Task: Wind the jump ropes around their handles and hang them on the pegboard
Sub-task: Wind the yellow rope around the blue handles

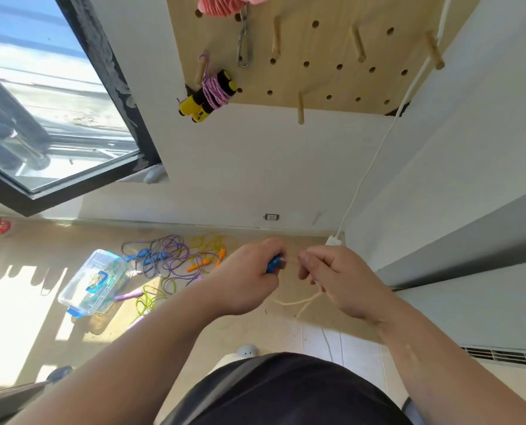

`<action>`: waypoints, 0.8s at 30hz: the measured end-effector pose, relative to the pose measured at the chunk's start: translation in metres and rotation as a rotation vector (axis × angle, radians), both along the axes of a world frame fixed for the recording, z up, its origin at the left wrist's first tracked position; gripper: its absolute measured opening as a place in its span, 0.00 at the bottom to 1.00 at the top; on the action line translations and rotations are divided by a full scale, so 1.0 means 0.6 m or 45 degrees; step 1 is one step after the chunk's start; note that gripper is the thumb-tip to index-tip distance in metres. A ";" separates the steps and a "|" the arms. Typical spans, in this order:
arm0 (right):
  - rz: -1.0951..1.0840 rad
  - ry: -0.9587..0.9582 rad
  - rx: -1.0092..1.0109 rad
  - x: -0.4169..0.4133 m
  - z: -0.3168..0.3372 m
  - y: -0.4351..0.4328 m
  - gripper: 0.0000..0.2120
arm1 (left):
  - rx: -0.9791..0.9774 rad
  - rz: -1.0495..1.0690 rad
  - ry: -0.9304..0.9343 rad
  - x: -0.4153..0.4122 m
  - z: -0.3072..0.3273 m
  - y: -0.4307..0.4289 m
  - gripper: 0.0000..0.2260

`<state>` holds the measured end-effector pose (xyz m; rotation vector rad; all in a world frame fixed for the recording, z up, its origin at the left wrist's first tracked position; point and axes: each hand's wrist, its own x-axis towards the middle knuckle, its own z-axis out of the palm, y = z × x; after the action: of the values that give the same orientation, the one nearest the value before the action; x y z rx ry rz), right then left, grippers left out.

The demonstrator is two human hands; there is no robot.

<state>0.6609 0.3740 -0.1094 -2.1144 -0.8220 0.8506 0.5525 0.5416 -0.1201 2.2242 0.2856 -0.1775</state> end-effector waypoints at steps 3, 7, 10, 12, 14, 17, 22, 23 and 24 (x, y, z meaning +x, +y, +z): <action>-0.026 -0.007 0.062 0.003 0.012 0.014 0.16 | 0.113 0.050 0.158 -0.009 -0.018 0.019 0.08; -0.099 0.062 0.187 -0.001 0.025 0.034 0.16 | -0.293 0.211 0.200 -0.006 -0.020 0.030 0.04; -0.146 0.117 0.245 0.001 0.021 0.039 0.16 | -0.594 0.386 0.131 -0.003 -0.007 0.031 0.04; -0.122 0.144 0.226 -0.001 0.020 0.040 0.15 | -0.915 0.566 0.083 0.002 0.003 0.029 0.02; -0.085 0.158 0.191 -0.006 0.020 0.042 0.16 | -1.234 0.706 0.046 0.008 0.011 0.027 0.06; -0.015 0.047 0.121 -0.013 0.023 0.046 0.16 | -1.365 0.773 -0.016 0.022 0.007 0.021 0.14; -0.030 0.005 0.157 -0.019 0.036 0.037 0.15 | -1.319 0.745 -0.105 0.034 0.002 0.013 0.18; -0.022 0.005 0.154 -0.020 0.037 0.035 0.15 | -1.332 0.742 -0.103 0.034 0.003 0.014 0.18; -0.005 0.001 0.137 -0.022 0.037 0.033 0.15 | -1.369 0.735 -0.091 0.033 0.005 0.013 0.19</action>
<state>0.6478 0.3937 -0.0871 -2.0212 -0.8442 0.7878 0.5725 0.5493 -0.1171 1.0283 0.6054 0.0652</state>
